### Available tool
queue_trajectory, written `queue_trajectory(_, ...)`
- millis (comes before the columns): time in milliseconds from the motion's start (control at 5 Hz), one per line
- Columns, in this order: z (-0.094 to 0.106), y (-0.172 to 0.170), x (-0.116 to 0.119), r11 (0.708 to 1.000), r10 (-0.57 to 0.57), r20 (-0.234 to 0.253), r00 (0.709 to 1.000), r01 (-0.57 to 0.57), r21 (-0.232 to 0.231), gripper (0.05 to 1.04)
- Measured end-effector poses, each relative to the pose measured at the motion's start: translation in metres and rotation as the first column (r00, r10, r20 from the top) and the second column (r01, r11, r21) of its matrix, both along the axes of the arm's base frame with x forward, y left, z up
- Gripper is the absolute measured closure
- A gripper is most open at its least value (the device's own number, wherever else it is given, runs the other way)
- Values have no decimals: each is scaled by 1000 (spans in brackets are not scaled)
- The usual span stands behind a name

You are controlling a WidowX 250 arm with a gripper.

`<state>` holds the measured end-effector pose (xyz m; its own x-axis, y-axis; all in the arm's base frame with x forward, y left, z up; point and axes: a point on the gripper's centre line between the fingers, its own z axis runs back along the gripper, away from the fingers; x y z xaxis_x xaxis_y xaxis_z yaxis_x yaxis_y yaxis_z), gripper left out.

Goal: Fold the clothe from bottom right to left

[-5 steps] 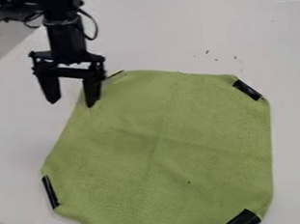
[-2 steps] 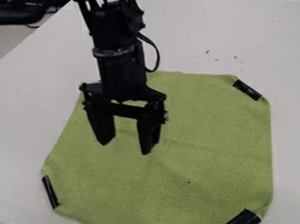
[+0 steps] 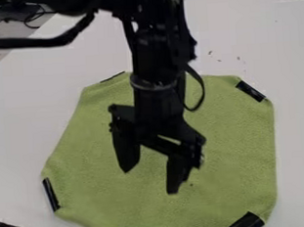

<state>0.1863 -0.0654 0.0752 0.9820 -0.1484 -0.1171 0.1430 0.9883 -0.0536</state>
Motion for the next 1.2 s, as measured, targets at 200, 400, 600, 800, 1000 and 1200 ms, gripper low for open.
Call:
queue_trajectory(200, -9, -19, -16, 998, 37, 24, 999, -35, -52, 85)
queue_trajectory(400, -17, -41, -21, 997, 44, 51, 998, -41, -59, 85)
queue_trajectory(600, -37, -62, -7, 997, -20, 49, 999, 23, -68, 85)
queue_trajectory(800, -39, -87, -3, 989, -101, 77, 992, 108, -102, 85)
queue_trajectory(1000, -55, -87, 4, 989, -99, 141, 985, 113, -93, 85)
queue_trajectory(1200, -67, -80, 2, 992, -80, 199, 977, 98, -85, 85)
